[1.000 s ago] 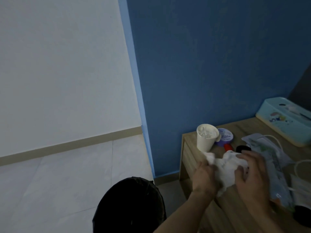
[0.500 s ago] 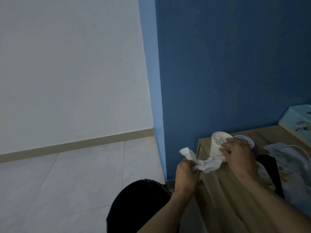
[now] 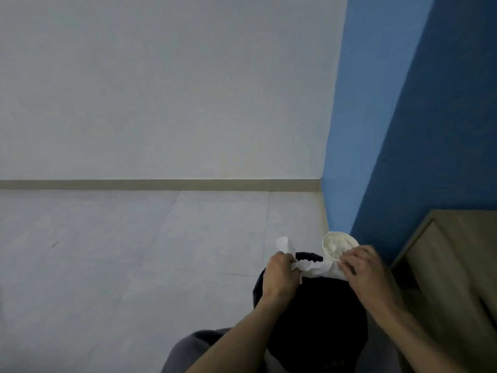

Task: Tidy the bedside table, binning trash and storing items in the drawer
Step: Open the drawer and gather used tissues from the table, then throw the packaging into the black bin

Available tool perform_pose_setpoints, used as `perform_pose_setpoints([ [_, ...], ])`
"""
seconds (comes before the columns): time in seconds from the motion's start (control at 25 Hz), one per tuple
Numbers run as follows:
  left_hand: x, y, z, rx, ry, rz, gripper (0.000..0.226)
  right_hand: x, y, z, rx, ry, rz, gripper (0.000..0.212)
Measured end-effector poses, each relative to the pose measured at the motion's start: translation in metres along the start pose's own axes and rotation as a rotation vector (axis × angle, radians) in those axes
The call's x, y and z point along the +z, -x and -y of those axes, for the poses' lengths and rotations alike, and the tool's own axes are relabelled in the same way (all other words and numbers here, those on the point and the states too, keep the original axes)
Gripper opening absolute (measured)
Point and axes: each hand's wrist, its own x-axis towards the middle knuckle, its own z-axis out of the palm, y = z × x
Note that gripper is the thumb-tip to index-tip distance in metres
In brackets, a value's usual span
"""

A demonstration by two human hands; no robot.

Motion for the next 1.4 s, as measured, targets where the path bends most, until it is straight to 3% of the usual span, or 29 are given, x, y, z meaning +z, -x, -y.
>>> perform_pose_setpoints([
  [0.16, 0.011, 0.008, 0.066, -0.153, -0.088, 0.115, 0.023, 0.082, 0.037, 0.002, -0.001, 0.01, 0.236, 0.018],
  [0.28, 0.033, 0.006, 0.091, -0.193, -0.131, 0.233, 0.021, 0.115, 0.062, -0.012, 0.113, 0.031, 0.424, 0.003],
  [0.36, 0.051, 0.003, 0.102, -0.219, -0.137, 0.305, 0.019, 0.127, 0.074, -0.02, 0.148, 0.025, 0.521, 0.009],
  [0.56, 0.083, -0.009, 0.119, -0.211, -0.133, 0.431, 0.026, 0.154, 0.081, -0.032, 0.114, 0.063, 0.487, 0.013],
  [0.68, 0.101, -0.014, 0.127, -0.169, -0.222, 0.517, 0.044, 0.155, 0.08, -0.036, 0.041, 0.172, 0.527, 0.049],
  [0.84, 0.087, -0.014, 0.079, -0.108, -0.192, 0.436, 0.053, 0.121, 0.064, -0.034, 0.094, 0.195, 0.373, 0.057],
  [1.0, 0.07, -0.015, -0.01, 0.07, -0.073, 0.38, 0.063, 0.057, 0.036, -0.037, 0.102, 0.193, 0.181, 0.057],
  [1.12, 0.063, -0.009, -0.081, 0.214, 0.004, 0.362, 0.055, -0.001, 0.023, -0.044, 0.176, 0.153, 0.124, 0.056],
  [1.32, 0.073, 0.007, -0.18, 0.437, 0.031, 0.332, 0.051, -0.115, 0.021, -0.06, 0.31, 0.067, -0.137, 0.037],
  [1.4, 0.088, 0.02, -0.21, 0.495, 0.069, 0.349, 0.05, -0.16, 0.032, -0.078, 0.345, 0.162, -0.31, 0.031],
])
